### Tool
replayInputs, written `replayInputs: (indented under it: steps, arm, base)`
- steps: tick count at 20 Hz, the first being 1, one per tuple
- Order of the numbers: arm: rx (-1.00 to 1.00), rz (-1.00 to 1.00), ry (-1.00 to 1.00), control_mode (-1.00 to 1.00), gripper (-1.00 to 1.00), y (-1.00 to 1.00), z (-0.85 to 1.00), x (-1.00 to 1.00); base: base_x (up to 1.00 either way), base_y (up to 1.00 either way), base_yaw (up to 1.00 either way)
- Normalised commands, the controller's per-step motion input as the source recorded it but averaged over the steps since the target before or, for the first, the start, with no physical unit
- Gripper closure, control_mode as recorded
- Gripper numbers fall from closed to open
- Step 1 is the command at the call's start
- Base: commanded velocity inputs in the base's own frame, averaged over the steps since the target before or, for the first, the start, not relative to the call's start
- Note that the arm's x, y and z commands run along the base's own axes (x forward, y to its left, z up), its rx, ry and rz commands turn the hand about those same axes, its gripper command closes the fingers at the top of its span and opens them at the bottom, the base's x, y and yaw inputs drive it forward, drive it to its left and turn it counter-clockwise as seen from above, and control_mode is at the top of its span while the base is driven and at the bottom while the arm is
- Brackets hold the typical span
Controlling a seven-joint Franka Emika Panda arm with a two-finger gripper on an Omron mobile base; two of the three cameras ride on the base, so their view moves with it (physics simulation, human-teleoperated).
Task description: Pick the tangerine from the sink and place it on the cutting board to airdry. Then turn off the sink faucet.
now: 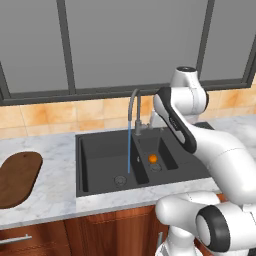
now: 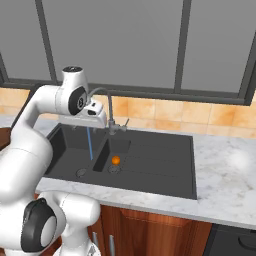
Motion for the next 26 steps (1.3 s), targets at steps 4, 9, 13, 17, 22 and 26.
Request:
replayInputs:
  steps: [4, 9, 13, 17, 22, 26]
  arm:
    - [0.00, -0.06, 0.08, -1.00, -1.00, 0.00, -0.13, 0.05]
    - [0.01, -0.04, 0.10, -1.00, -1.00, 0.00, -0.16, 0.18]
    - [0.02, -0.02, 0.06, -1.00, -1.00, 0.00, 0.00, 0.17]
    - [0.02, -0.02, 0.06, -1.00, -1.00, 0.00, 0.00, 0.16]
    - [0.01, -0.02, 0.07, -1.00, -1.00, 0.00, -0.13, 0.17]
    - [0.00, -0.01, 0.02, -1.00, -1.00, 0.00, -0.17, 0.18]
  base:
    - [0.00, 0.00, 0.00]
    - [0.00, 0.00, 0.00]
    - [0.00, 0.00, 0.00]
    - [0.00, 0.00, 0.00]
    - [0.00, 0.00, 0.00]
    - [0.00, 0.00, 0.00]
